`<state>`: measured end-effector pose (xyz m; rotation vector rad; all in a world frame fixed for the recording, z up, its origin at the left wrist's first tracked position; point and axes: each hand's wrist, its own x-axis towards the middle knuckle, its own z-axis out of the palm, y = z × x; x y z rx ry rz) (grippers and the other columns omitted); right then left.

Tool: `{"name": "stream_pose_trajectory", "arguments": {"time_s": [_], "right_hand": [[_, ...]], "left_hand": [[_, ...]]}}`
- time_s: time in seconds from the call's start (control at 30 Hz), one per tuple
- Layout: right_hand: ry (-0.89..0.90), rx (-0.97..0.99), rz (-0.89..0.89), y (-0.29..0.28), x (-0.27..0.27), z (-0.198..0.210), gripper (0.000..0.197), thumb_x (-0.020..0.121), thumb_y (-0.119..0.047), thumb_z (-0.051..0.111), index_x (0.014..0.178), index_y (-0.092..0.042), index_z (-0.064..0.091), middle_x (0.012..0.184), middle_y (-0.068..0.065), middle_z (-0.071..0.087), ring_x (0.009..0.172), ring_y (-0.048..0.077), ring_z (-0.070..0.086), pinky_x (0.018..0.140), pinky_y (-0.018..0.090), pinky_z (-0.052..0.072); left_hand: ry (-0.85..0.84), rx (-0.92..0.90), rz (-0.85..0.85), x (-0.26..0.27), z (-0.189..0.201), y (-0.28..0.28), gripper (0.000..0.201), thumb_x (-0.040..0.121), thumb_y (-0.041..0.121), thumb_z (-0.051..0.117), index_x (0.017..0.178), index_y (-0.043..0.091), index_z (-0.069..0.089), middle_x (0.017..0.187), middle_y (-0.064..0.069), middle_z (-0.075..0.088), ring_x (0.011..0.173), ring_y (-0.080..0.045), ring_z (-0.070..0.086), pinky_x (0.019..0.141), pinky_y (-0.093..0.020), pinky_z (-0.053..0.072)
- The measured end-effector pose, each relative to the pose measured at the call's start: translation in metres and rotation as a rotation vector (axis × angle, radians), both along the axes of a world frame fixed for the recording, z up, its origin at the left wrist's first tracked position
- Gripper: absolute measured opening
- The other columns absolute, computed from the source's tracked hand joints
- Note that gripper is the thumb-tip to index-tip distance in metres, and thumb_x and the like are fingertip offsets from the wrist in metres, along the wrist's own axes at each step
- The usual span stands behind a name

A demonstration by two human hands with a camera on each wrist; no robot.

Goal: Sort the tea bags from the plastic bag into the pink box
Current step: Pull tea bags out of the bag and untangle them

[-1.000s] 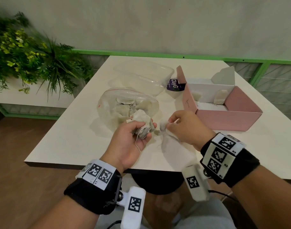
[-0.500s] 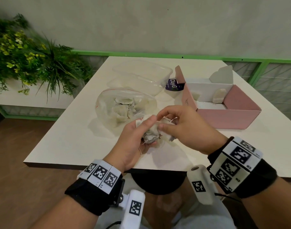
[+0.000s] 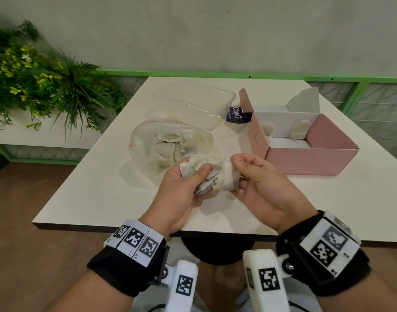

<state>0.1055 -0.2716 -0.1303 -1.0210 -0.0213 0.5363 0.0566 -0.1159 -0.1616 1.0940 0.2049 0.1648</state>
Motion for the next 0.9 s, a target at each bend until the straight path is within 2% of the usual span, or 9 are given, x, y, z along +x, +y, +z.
{"name": "stream_pose_trajectory", "arguments": {"time_s": [0.1,0.2,0.3,0.43,0.53,0.67,0.77,0.83,0.9], "right_hand": [[0.038,0.05,-0.055,0.015,-0.003,-0.004,0.014,0.081,-0.014,0.071,0.093,-0.011,0.064,0.096,0.012,0.072,0.084,0.025,0.07,0.077,0.04,0.058],[0.057,0.038,-0.121,0.026,-0.004,-0.007,0.009,0.092,-0.01,0.067,0.087,-0.01,0.059,0.089,0.015,0.069,0.075,0.024,0.069,0.059,0.033,0.057],[0.022,-0.097,-0.174,0.031,-0.006,-0.01,0.014,0.094,-0.016,0.068,0.088,-0.01,0.057,0.09,0.015,0.066,0.067,0.021,0.063,0.047,0.026,0.048],[-0.059,-0.191,-0.264,0.033,-0.007,-0.012,0.011,0.091,-0.013,0.072,0.088,-0.012,0.061,0.093,0.014,0.064,0.076,0.024,0.062,0.056,0.03,0.051],[-0.072,-0.118,-0.357,0.027,-0.001,-0.01,0.018,0.089,-0.008,0.072,0.105,-0.006,0.064,0.096,0.012,0.066,0.079,0.021,0.065,0.061,0.029,0.056],[-0.01,0.053,-0.32,0.014,0.008,-0.005,0.028,0.09,-0.009,0.069,0.117,-0.002,0.067,0.116,0.019,0.072,0.102,0.03,0.071,0.092,0.047,0.058],[-0.042,0.116,-0.18,0.004,0.013,0.002,0.033,0.088,-0.013,0.067,0.119,-0.001,0.066,0.102,0.012,0.075,0.093,0.026,0.073,0.079,0.042,0.061],[-0.118,0.063,-0.08,-0.001,0.014,0.006,0.028,0.083,-0.015,0.068,0.109,-0.006,0.07,0.088,0.004,0.072,0.08,0.017,0.069,0.069,0.035,0.059],[-0.19,-0.011,-0.026,-0.001,0.014,0.007,0.019,0.078,-0.014,0.07,0.096,-0.01,0.073,0.086,0.002,0.072,0.08,0.016,0.068,0.071,0.038,0.059]], "left_hand": [[-0.038,0.023,0.01,-0.001,-0.001,-0.002,0.019,0.095,0.007,0.065,0.114,0.007,0.066,0.098,-0.013,0.073,0.084,-0.021,0.07,0.068,-0.032,0.06],[-0.06,0.042,0.025,-0.002,-0.002,-0.002,0.025,0.088,0.011,0.07,0.112,0.008,0.068,0.105,-0.017,0.074,0.093,-0.027,0.071,0.078,-0.038,0.061],[-0.06,0.042,0.021,-0.003,-0.001,-0.002,0.03,0.079,0.016,0.073,0.108,0.009,0.068,0.1,-0.016,0.073,0.087,-0.026,0.071,0.073,-0.035,0.061],[-0.033,0.03,-0.004,-0.003,0.0,-0.001,0.027,0.089,0.01,0.07,0.113,0.001,0.066,0.098,-0.019,0.071,0.084,-0.027,0.07,0.071,-0.039,0.061],[0.014,-0.021,-0.012,-0.002,0.002,0.001,0.019,0.096,0.002,0.06,0.114,0.002,0.066,0.093,-0.017,0.069,0.073,-0.022,0.069,0.061,-0.034,0.06],[0.045,-0.002,0.012,0.0,0.001,0.003,0.023,0.094,-0.006,0.051,0.109,0.005,0.063,0.097,-0.019,0.061,0.079,-0.028,0.061,0.057,-0.027,0.051],[0.041,0.007,0.006,0.001,0.0,0.002,0.024,0.094,-0.008,0.049,0.109,0.006,0.061,0.097,-0.021,0.059,0.081,-0.028,0.058,0.059,-0.027,0.05],[0.03,0.019,-0.008,0.001,0.001,0.002,0.021,0.094,-0.009,0.05,0.104,0.006,0.061,0.094,-0.018,0.06,0.079,-0.026,0.059,0.06,-0.026,0.05],[0.023,0.034,-0.03,-0.001,0.002,0.001,0.02,0.095,-0.009,0.05,0.098,0.007,0.063,0.086,-0.013,0.065,0.071,-0.02,0.063,0.059,-0.026,0.053]]}}
